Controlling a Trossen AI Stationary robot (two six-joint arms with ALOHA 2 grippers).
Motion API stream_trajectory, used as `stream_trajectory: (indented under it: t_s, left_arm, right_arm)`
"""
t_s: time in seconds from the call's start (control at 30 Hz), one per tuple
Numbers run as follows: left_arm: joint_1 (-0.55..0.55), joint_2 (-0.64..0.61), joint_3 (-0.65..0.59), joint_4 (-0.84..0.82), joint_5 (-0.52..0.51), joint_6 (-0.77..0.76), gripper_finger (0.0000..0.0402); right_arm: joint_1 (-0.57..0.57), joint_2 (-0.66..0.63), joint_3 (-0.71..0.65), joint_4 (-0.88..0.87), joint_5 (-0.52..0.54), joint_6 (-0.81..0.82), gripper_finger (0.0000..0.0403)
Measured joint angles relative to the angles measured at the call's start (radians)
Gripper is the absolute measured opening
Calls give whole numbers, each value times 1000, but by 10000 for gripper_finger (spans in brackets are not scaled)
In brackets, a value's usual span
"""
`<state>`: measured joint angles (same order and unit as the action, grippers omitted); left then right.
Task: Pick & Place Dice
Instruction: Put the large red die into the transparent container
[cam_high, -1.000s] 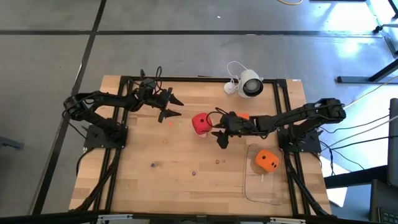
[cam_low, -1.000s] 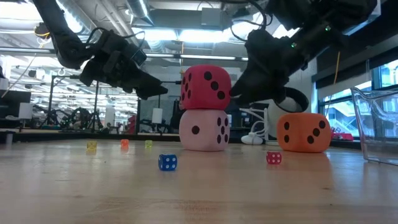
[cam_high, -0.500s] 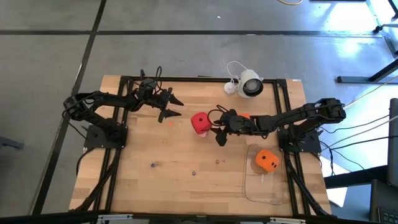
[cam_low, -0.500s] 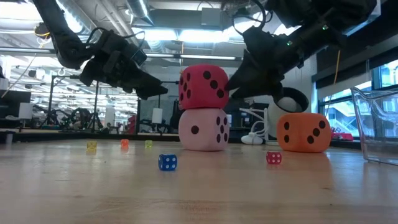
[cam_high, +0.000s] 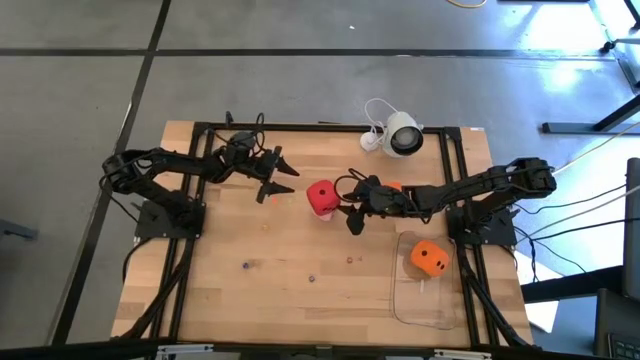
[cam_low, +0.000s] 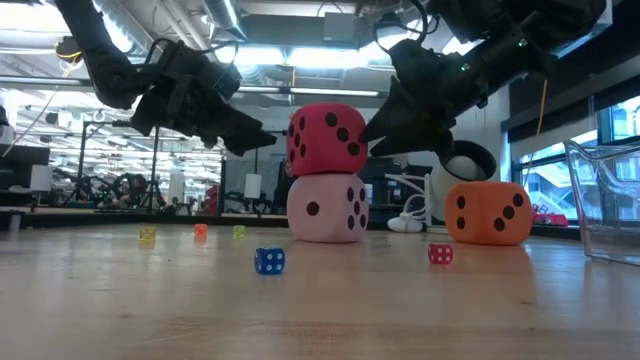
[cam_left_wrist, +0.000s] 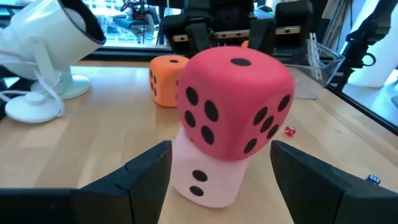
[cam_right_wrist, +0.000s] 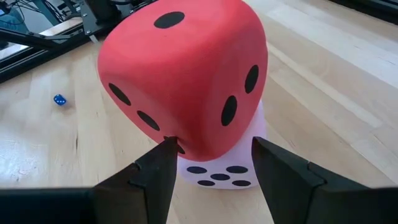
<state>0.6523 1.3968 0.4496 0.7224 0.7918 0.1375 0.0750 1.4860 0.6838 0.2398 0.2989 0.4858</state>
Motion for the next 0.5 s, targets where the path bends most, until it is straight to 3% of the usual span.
stream_trajectory:
  t_s: [0.5]
  left_arm:
    - [-52,69,27,15,-15,-19,267]
  right_arm:
    - [0,0,0,6,0,-1,208]
